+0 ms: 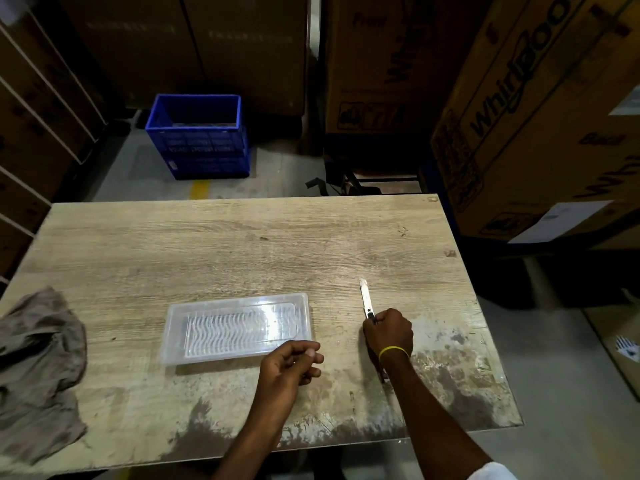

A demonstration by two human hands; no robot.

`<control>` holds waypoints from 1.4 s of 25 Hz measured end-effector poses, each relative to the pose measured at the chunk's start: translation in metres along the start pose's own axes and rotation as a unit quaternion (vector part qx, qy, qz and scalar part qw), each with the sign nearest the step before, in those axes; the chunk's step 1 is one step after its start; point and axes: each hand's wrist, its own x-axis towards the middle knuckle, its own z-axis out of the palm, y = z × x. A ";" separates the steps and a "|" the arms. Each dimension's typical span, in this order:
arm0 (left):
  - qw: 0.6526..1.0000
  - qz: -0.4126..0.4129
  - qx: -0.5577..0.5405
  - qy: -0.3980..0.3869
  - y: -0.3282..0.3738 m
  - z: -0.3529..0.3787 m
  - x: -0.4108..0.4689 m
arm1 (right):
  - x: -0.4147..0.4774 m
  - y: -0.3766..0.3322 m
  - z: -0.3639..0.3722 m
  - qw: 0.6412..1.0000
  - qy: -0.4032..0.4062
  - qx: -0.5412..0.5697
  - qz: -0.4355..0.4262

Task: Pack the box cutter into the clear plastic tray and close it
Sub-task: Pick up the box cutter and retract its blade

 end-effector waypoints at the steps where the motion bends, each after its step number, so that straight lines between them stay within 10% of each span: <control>1: 1.000 0.000 0.000 -0.001 0.001 0.001 0.001 | -0.001 -0.001 0.000 1.000 -0.003 -0.007 -0.006; 9: 0.999 0.016 0.027 -0.031 0.017 0.014 0.022 | -0.001 -0.005 -0.008 0.994 -0.019 -0.093 -0.063; 15: 0.999 0.014 0.025 -0.045 0.017 0.019 0.035 | -0.029 -0.021 -0.027 0.992 0.011 0.091 -0.082; 26: 0.994 0.067 -0.085 -0.012 0.039 -0.018 0.020 | -0.133 -0.081 -0.027 0.903 0.054 0.170 -0.390; 35: 0.992 0.091 -0.080 0.028 0.045 -0.065 0.000 | -0.161 -0.105 -0.015 0.888 -0.183 0.370 -0.202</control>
